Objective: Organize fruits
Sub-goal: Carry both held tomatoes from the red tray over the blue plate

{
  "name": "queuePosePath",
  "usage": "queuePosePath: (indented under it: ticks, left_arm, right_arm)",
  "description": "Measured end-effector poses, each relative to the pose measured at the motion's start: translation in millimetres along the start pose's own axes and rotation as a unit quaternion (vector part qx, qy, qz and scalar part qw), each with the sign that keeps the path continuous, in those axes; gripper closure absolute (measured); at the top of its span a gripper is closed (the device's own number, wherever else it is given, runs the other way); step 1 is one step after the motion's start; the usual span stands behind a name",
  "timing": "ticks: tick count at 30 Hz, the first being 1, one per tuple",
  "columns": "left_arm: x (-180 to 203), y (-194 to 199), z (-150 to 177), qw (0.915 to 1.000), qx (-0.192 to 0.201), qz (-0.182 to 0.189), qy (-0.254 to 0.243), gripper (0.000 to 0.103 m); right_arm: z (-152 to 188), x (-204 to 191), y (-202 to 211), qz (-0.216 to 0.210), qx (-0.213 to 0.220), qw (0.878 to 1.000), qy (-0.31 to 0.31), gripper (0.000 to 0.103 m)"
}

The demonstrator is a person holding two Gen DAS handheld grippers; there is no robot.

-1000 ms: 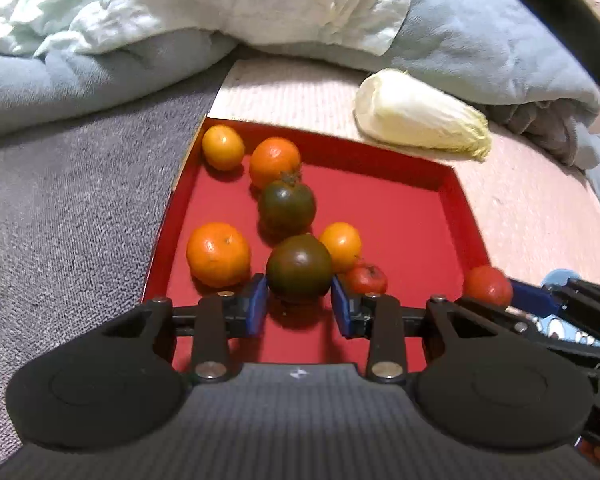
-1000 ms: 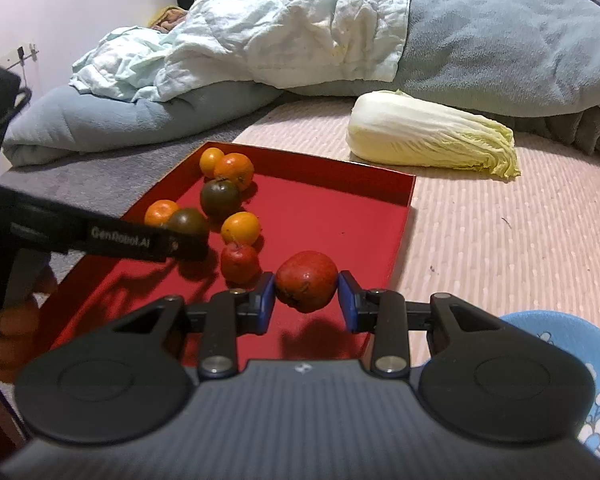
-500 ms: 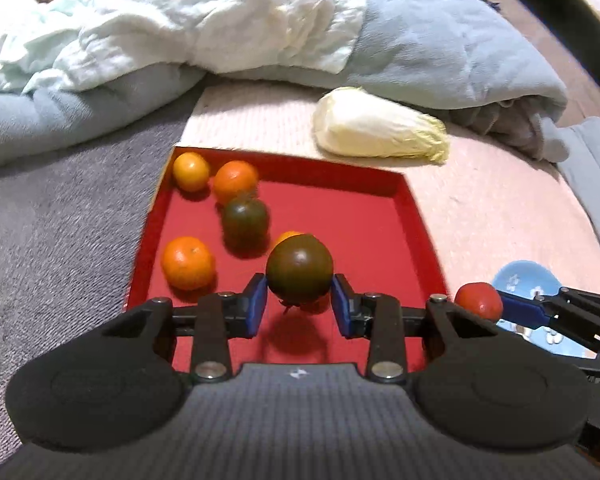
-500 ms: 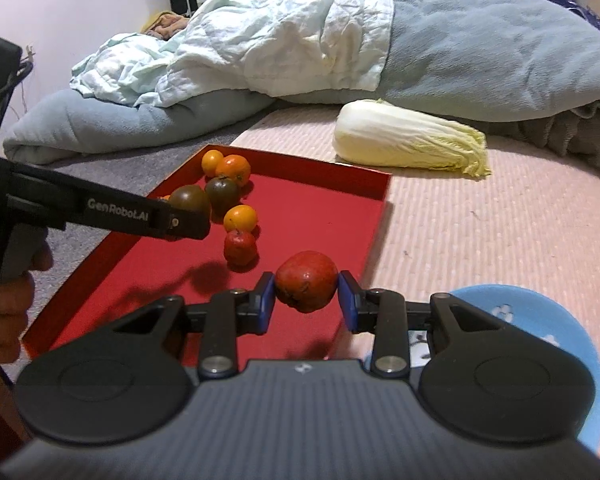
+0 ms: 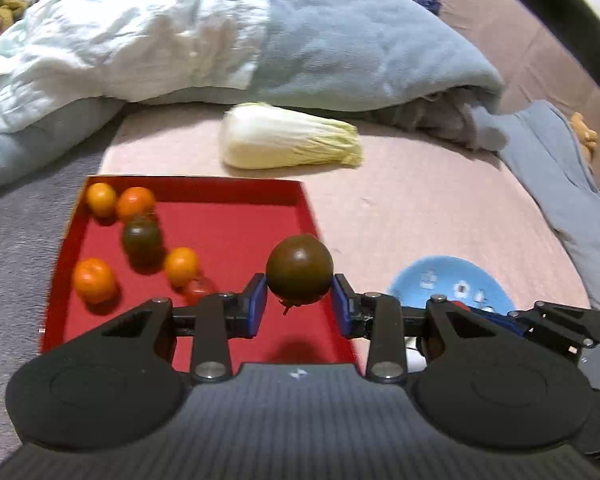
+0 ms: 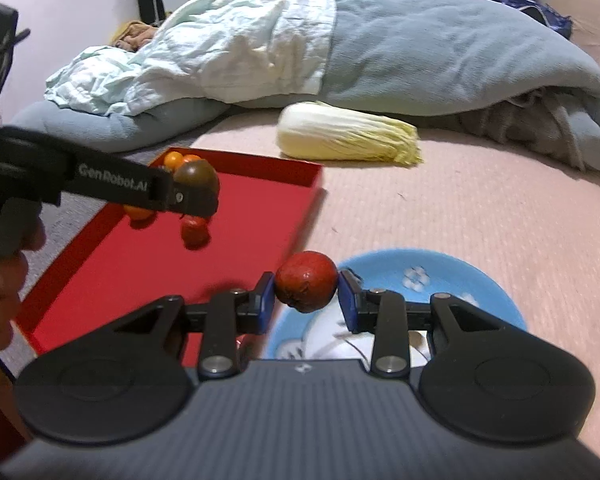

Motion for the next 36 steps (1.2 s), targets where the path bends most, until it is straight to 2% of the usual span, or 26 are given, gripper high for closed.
queuePosePath:
  ticks: [9, 17, 25, 36]
  left_arm:
    - [53.3, -19.2, 31.3, 0.9983, -0.029, 0.030, -0.040, 0.063]
    - [89.3, -43.0, 70.9, 0.9926, -0.067, 0.053, -0.086, 0.063]
    - [92.1, -68.2, 106.6, 0.9851, -0.100, 0.041, -0.134, 0.062]
    - [90.3, -75.7, 107.0, 0.9840, -0.096, 0.032, -0.146, 0.062]
  right_arm:
    - [41.9, 39.3, 19.7, 0.038, -0.021, 0.999, -0.024, 0.066]
    - [83.7, 68.3, 21.5, 0.069, -0.048, 0.996, -0.033, 0.066]
    - [105.1, 72.6, 10.7, 0.073, -0.064, 0.995, -0.020, 0.066]
    - [108.2, 70.9, 4.7, 0.087, -0.054, 0.995, 0.018, 0.066]
Point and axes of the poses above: each gripper's, at about its wrist camera, not at the fingertips, and y roughly against the way its jaws point, x to its right, z to its underside, the point moved 10 cm from there along -y, roughly the way its jaws point, and after that the axes turned 12 degrees about y, right-handed, at the moved point
